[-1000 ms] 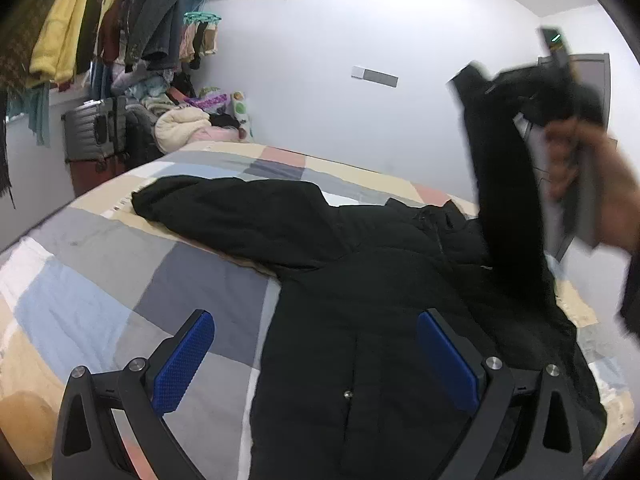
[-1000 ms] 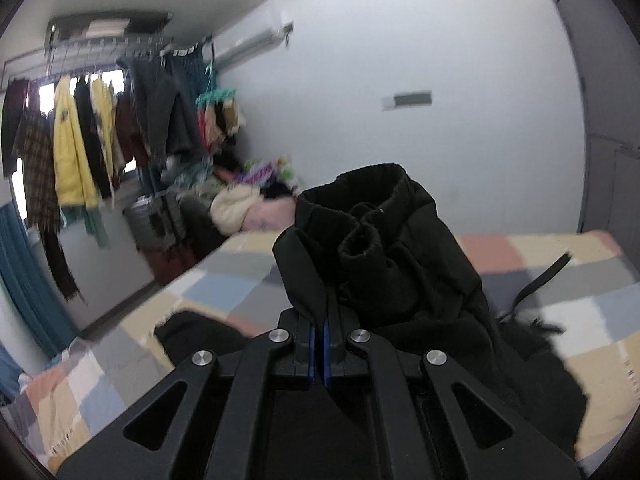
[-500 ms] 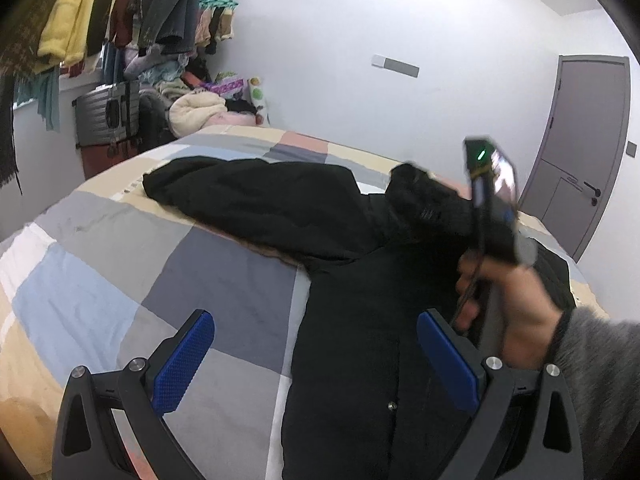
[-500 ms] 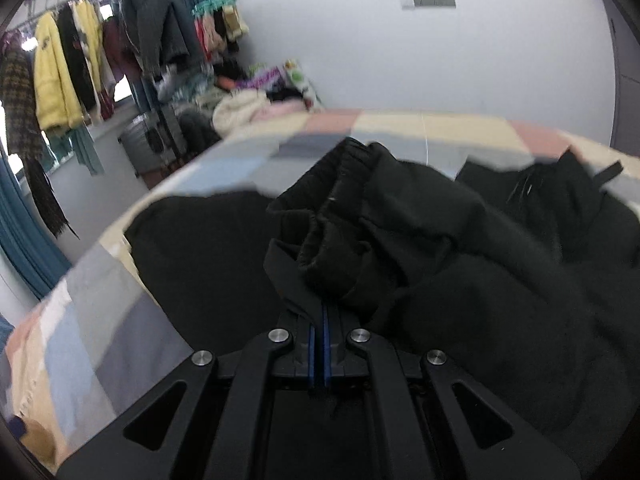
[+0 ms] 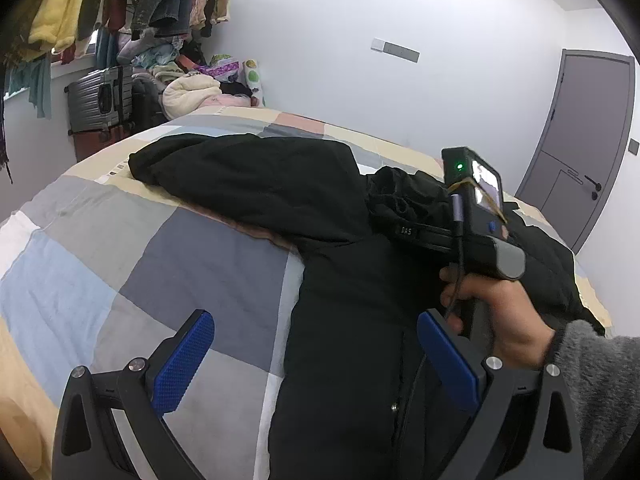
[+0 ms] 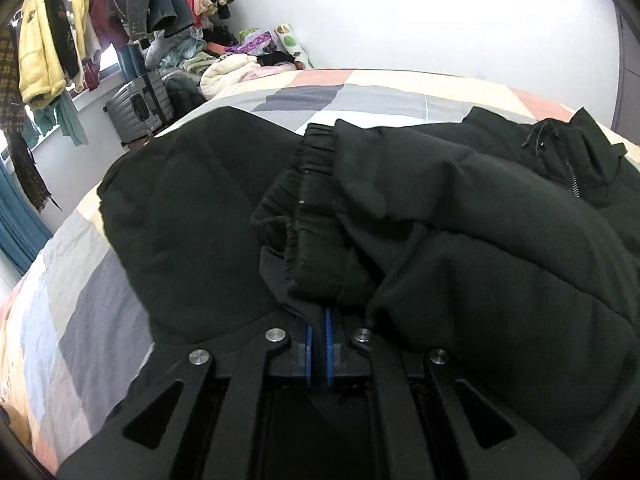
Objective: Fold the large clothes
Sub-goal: 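Lower the sleeve onto the jacket body and open the right gripper, then move the left gripper to the other sleeve cuff and close on it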
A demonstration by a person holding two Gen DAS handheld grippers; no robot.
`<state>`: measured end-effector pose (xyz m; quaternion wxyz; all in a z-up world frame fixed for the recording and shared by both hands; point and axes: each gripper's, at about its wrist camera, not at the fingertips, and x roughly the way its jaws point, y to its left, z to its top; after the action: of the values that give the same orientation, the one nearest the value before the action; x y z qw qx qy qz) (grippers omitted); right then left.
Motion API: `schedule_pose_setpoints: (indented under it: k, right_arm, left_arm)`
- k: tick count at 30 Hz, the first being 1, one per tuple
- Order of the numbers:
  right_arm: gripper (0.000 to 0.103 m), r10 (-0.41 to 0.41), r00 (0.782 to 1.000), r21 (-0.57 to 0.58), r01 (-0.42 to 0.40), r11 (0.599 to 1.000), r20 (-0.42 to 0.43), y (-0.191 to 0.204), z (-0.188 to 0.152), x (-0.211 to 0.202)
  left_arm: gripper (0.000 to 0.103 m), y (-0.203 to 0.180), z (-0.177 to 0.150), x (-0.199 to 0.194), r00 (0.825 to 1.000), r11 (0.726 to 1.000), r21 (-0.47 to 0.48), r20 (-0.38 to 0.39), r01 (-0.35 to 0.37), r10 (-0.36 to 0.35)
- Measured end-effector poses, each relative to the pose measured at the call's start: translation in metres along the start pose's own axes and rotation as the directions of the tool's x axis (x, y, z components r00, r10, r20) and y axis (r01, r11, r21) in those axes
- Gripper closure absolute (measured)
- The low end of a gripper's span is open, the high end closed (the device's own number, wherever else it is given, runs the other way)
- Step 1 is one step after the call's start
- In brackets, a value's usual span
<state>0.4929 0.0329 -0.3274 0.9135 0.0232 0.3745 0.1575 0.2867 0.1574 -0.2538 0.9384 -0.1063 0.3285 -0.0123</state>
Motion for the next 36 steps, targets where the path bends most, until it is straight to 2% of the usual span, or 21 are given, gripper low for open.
schedule_pose_setpoints:
  k: [3, 6, 7, 8, 10, 15, 23, 27, 29, 32, 36]
  right_arm:
    - [0.092, 0.028, 0.999, 0.008, -0.028, 1.000, -0.017, 0.002, -0.003, -0.011]
    - [0.078, 0.024, 0.999, -0.010, -0.025, 1.000, -0.049, 0.007, -0.008, -0.020]
    - [0.069, 0.023, 0.998, -0.016, -0.024, 1.000, -0.056, 0.009, -0.009, -0.024]
    - [0.047, 0.024, 0.998, -0.026, -0.025, 0.999, -0.062, 0.011, -0.011, -0.028]
    - [0.027, 0.027, 0.999, -0.045, -0.030, 0.999, -0.047, 0.016, -0.013, -0.040]
    - [0.027, 0.028, 1.000, -0.108, -0.028, 0.994, 0.003, 0.023, -0.016, -0.073]
    - [0.027, -0.005, 0.994, -0.046, 0.010, 0.999, 0.111, -0.005, -0.023, -0.147]
    - [0.027, -0.032, 0.986, -0.043, 0.040, 0.998, 0.165, -0.020, -0.030, -0.190]
    - [0.027, -0.059, 0.979, -0.061, 0.072, 0.996, 0.194, -0.028, -0.037, -0.215]
    - [0.027, -0.082, 0.970, -0.086, 0.105, 0.991, 0.230, -0.037, -0.053, -0.246]
    - [0.027, -0.106, 0.967, -0.055, 0.121, 0.991, 0.233, -0.056, -0.074, -0.279]
  left_arm:
    - [0.001, -0.001, 0.000, -0.005, 1.000, 1.000, -0.004, 0.009, 0.006, -0.006]
    - [0.001, -0.002, -0.001, -0.009, 1.000, 1.000, 0.001, 0.017, 0.006, -0.006]
    - [0.001, -0.002, -0.001, -0.011, 1.000, 1.000, 0.000, 0.018, 0.007, -0.007]
    - [0.001, -0.003, -0.001, -0.012, 1.000, 1.000, -0.001, 0.019, 0.011, -0.011]
    - [0.001, -0.004, -0.001, -0.014, 1.000, 1.000, -0.001, 0.023, 0.018, -0.018]
    - [0.001, -0.007, -0.002, -0.019, 0.999, 1.000, 0.005, 0.028, 0.022, -0.023]
    - [0.001, -0.027, -0.007, -0.038, 0.998, 0.998, 0.051, 0.055, 0.039, -0.042]
    - [0.001, -0.047, -0.010, -0.054, 0.997, 0.993, 0.119, 0.078, 0.019, -0.028]
    - [0.001, -0.057, -0.011, -0.063, 0.995, 0.992, 0.130, 0.095, 0.006, -0.018]
    - [0.001, -0.068, -0.013, -0.077, 0.993, 0.991, 0.129, 0.106, 0.043, -0.057]
    - [0.001, -0.087, -0.024, -0.095, 0.987, 0.982, 0.181, 0.136, 0.056, -0.081]
